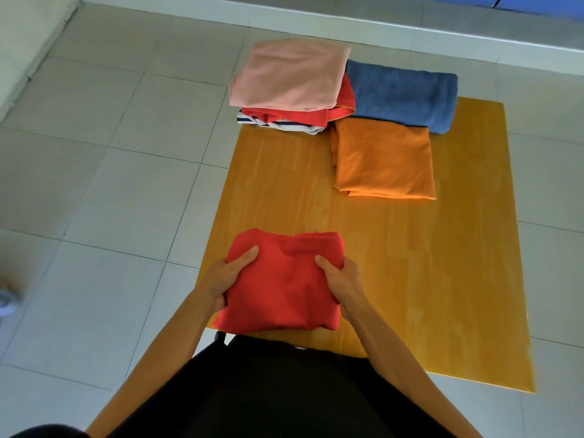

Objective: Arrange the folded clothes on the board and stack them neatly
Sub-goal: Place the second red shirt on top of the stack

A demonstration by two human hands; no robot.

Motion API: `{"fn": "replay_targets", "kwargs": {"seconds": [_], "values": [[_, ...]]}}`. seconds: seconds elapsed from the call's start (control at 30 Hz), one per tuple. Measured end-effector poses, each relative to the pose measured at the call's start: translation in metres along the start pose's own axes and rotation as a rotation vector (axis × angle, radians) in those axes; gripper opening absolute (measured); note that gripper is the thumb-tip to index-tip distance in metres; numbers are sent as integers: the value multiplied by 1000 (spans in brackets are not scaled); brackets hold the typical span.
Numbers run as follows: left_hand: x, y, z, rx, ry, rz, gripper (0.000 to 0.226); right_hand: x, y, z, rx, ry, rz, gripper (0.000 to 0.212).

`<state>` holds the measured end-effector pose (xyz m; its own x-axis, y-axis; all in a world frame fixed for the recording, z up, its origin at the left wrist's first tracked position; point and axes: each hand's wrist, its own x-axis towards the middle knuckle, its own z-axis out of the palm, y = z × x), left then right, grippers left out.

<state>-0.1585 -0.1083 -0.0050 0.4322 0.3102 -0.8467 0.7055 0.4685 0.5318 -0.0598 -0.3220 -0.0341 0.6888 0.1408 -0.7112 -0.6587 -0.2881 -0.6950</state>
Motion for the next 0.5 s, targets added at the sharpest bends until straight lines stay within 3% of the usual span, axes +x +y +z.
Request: {"fn": "replay_targets", "kwargs": {"seconds": [0.2, 0.37, 0.5], "values": [[0, 11, 5, -82, 80, 100, 33, 7, 0, -7, 28, 7, -6, 21], [5, 22, 10, 128, 114, 242, 36, 13, -7, -7, 5, 62, -29, 25], [13, 36, 8, 110, 158, 273, 41, 20, -21, 3, -59, 96, -52, 44]]}}
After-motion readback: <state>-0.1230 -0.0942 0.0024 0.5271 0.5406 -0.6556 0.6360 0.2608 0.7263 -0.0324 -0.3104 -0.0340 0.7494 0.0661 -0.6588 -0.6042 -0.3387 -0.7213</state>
